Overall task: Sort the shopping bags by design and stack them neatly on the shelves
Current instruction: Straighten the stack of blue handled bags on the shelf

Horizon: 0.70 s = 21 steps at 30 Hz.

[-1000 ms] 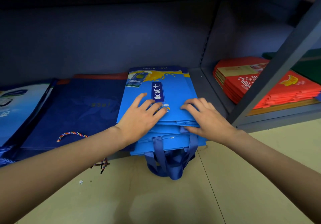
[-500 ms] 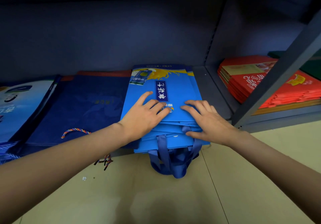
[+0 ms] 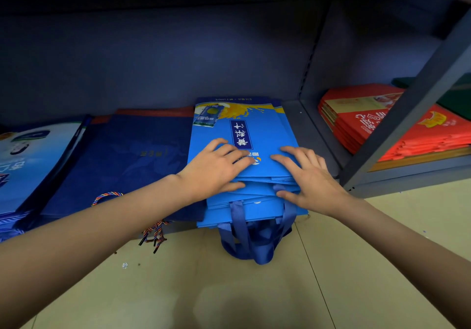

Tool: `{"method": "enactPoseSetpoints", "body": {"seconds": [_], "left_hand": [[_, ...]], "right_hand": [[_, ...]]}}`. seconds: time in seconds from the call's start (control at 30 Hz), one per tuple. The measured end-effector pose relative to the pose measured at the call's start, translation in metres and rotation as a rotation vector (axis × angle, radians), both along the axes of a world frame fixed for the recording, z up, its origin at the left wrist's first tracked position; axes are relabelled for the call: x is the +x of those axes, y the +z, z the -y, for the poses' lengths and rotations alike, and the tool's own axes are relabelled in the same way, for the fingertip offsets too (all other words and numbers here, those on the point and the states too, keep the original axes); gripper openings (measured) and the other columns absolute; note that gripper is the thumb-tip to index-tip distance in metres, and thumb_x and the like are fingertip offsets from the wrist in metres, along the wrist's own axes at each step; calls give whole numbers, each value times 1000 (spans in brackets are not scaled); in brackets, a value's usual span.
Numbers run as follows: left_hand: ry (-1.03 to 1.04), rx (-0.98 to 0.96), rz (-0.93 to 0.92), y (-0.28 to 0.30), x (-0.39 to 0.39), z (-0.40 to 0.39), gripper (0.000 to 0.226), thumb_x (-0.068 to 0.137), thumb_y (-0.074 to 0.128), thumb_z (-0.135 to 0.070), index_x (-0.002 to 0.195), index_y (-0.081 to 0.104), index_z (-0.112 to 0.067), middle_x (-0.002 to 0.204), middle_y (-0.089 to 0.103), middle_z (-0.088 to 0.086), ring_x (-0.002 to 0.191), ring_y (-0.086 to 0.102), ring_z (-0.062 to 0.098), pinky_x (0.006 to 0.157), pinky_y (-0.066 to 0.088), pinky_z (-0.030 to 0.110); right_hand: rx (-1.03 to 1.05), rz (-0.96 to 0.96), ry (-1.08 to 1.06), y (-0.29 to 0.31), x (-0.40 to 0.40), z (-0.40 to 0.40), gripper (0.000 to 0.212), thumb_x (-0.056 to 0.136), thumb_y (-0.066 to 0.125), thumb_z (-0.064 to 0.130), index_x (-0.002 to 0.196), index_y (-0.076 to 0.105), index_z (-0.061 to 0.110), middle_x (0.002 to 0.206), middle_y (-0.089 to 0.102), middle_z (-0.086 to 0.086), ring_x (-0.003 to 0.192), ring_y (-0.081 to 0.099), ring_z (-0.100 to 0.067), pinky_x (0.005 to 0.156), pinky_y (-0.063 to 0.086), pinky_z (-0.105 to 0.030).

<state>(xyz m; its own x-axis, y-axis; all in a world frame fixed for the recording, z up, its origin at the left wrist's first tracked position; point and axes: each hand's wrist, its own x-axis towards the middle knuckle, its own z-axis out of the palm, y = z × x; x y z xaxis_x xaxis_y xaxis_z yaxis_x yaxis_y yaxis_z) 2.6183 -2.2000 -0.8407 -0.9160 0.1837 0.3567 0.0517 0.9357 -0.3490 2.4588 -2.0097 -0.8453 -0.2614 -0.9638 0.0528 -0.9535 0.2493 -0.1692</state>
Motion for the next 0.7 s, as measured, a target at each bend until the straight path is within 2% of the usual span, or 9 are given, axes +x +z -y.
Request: {"method": "enactPoseSetpoints", "body": {"seconds": [0.1, 0.17, 0.3, 0.4, 0.47, 0.53, 0.6, 0.7], "left_hand": [[13, -10, 4, 2, 0, 0, 45, 84, 54, -46, 110, 67, -12, 108, 69, 5, 92, 66, 24, 91, 45, 40], [42, -10, 20, 3, 0, 0, 48, 87, 38, -44, 111, 67, -14, 109, 69, 2, 94, 66, 21, 88, 50, 40], [42, -19, -5, 5, -2, 0, 46, 89, 36, -39, 112, 67, -14, 109, 70, 2, 95, 66, 20, 85, 51, 37], [52, -10, -22, 7, -4, 1, 46, 89, 36, -41, 113, 66, -15, 109, 69, 1, 93, 66, 20, 85, 49, 36], [51, -14, -27, 9, -5, 2, 47, 89, 35, -43, 112, 65, -15, 108, 69, 1, 91, 65, 21, 86, 49, 36], [51, -9, -50, 15, -8, 1, 47, 89, 36, -43, 110, 65, -15, 107, 70, 1, 89, 66, 22, 87, 46, 37], [69, -2, -77, 21, -11, 1, 46, 89, 37, -43, 110, 66, -15, 104, 70, 1, 86, 66, 22, 88, 43, 36], [112, -8, -86, 25, -15, 3, 46, 89, 37, -44, 111, 66, -15, 104, 70, -1, 86, 66, 21, 89, 43, 36]], "right_hand": [[-7, -43, -59, -2, 3, 5, 87, 75, 69, 52, 146, 24, 28, 152, 13, -1, 135, 7, -20, 111, 12, -39], [-53, -22, -88, -1, 4, 7, 93, 70, 73, 53, 146, 26, 27, 153, 12, -3, 134, 5, -20, 112, 12, -42], [-193, 97, -99, 11, -3, 3, 98, 67, 77, 52, 146, 29, 21, 153, 15, -6, 137, 10, -22, 110, 18, -45], [-429, 49, -77, 21, -10, -16, 76, 72, 70, 50, 134, 41, 15, 143, 31, -8, 130, 29, -27, 104, 28, -42], [-560, -48, -64, 22, -10, -29, 51, 78, 65, 40, 117, 52, 11, 132, 37, -9, 121, 37, -28, 97, 36, -44], [-593, -147, -29, 14, -9, -36, 31, 82, 60, 35, 97, 62, 8, 124, 40, -9, 114, 41, -30, 91, 36, -46], [-542, -239, 12, 3, -8, -36, 29, 84, 57, 34, 90, 68, 8, 125, 42, -10, 113, 42, -33, 91, 33, -47], [-527, -329, -9, -3, -10, -28, 27, 86, 57, 32, 93, 71, 10, 131, 45, -12, 114, 42, -34, 92, 34, -52]]}}
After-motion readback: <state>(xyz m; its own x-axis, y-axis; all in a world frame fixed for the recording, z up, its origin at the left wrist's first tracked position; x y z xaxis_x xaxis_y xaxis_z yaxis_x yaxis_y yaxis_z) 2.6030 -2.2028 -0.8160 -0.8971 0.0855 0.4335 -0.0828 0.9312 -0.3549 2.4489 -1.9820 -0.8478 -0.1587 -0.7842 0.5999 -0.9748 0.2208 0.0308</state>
